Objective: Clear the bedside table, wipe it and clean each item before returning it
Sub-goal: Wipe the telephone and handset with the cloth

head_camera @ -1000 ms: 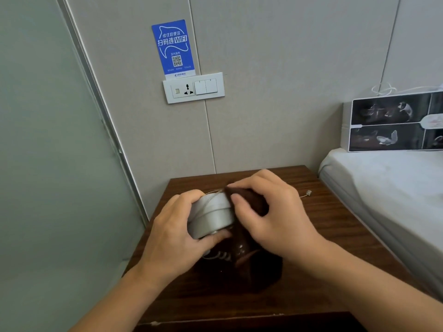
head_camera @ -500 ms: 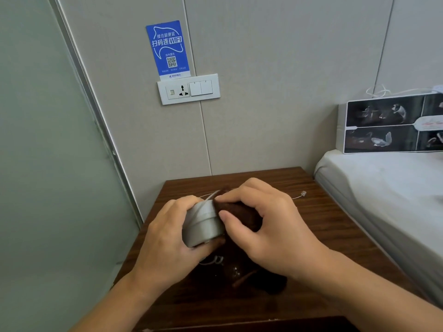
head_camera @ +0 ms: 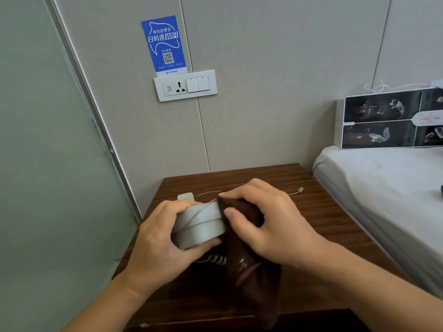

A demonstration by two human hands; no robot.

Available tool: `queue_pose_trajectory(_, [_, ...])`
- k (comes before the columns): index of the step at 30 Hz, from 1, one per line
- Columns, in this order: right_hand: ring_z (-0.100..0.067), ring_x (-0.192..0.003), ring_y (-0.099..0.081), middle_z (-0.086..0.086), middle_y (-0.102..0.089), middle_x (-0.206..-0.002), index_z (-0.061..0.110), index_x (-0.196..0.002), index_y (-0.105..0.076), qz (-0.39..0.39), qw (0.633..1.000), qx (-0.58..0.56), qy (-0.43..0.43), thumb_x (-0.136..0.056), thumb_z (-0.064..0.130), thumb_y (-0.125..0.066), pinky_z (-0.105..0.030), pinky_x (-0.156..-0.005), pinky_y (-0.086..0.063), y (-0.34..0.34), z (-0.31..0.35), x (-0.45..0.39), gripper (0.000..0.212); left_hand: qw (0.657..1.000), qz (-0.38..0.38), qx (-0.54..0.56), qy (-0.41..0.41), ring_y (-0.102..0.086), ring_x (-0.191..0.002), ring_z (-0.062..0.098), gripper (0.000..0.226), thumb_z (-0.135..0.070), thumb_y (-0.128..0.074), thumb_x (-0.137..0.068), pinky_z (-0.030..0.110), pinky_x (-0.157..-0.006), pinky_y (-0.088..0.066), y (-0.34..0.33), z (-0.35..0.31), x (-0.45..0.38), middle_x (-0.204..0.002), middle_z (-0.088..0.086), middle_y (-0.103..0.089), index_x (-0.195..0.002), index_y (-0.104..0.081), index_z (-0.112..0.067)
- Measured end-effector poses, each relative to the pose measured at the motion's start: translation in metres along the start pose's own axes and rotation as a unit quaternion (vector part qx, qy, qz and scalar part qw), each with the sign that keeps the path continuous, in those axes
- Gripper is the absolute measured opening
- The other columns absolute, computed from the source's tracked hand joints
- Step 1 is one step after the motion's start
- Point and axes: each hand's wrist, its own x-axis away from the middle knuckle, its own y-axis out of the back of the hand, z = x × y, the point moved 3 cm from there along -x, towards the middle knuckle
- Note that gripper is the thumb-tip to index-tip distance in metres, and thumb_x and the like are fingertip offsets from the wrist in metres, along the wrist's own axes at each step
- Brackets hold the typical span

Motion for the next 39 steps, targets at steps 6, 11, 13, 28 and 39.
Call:
queue_pose_trajectory(6, [-0.005, -0.099, -0.060, 0.014, -0.063, -0.104, 0.033, -0.116, -0.070, 0.001, 0.984, 0.083, -0.157, -0.098, 0.041, -0.063, -0.032, -0.094, -0.053, 0.013, -0.060, -0.006, 0.022, 0.999, -0.008, 0.006, 0.038, -0.061, -0.108, -0.004, 0.065, -0.066, -0.082, -0.069, 0.006, -0.088, -0.046, 0.004, 0.001, -0.004, -0.117, -0.025, -0.062, -0.122, -0.052, -0.041])
queue_pose_trajectory(11, [-0.004, -0.102, -0.062, 0.011, -0.063, -0.108, 0.022, -0.123, -0.071, -0.018, 0.999, 0.037, 0.000, -0.096, 0.041, -0.061, -0.019, -0.090, -0.051, -0.001, -0.014, 0.003, 0.034, 0.998, -0.025, 0.021, 0.055, -0.062, -0.104, -0.005, 0.071, -0.058, -0.090, -0.062, 0.006, -0.085, -0.047, 0.004, 0.000, -0.005, -0.110, -0.027, -0.063, -0.119, -0.052, -0.045])
queue_pose_trajectory(13, [-0.004, -0.103, -0.064, 0.010, -0.066, -0.108, 0.022, -0.121, -0.072, -0.016, 1.000, 0.013, 0.013, -0.095, 0.038, -0.063, -0.019, -0.090, -0.051, -0.004, -0.015, 0.004, 0.033, 0.998, -0.028, 0.024, 0.047, -0.062, -0.105, -0.005, 0.070, -0.064, -0.088, -0.065, 0.006, -0.085, -0.047, 0.004, 0.001, -0.003, -0.112, -0.027, -0.063, -0.121, -0.052, -0.044])
queue_pose_trajectory(28, [0.000, -0.089, -0.070, 0.015, -0.076, -0.087, 0.028, -0.093, -0.076, -0.257, 0.921, -0.166, -0.242, -0.099, 0.026, -0.065, -0.022, -0.081, -0.054, 0.023, -0.074, -0.008, 0.013, 0.998, -0.019, 0.032, 0.058, -0.059, -0.105, -0.011, 0.067, -0.051, -0.088, -0.061, 0.000, -0.085, -0.042, 0.002, 0.014, -0.004, -0.118, -0.028, -0.060, -0.115, -0.050, -0.052])
queue_pose_trajectory(39, [0.006, -0.107, -0.059, 0.017, -0.063, -0.114, 0.034, -0.124, -0.067, -0.089, 0.980, -0.063, -0.169, -0.098, 0.036, -0.065, -0.007, -0.089, -0.044, 0.005, -0.068, 0.000, 0.026, 0.995, -0.039, 0.073, 0.057, -0.062, -0.106, -0.012, 0.070, -0.055, -0.092, -0.062, 0.003, -0.085, -0.048, 0.003, 0.013, -0.001, -0.116, -0.039, -0.062, -0.116, -0.048, -0.064])
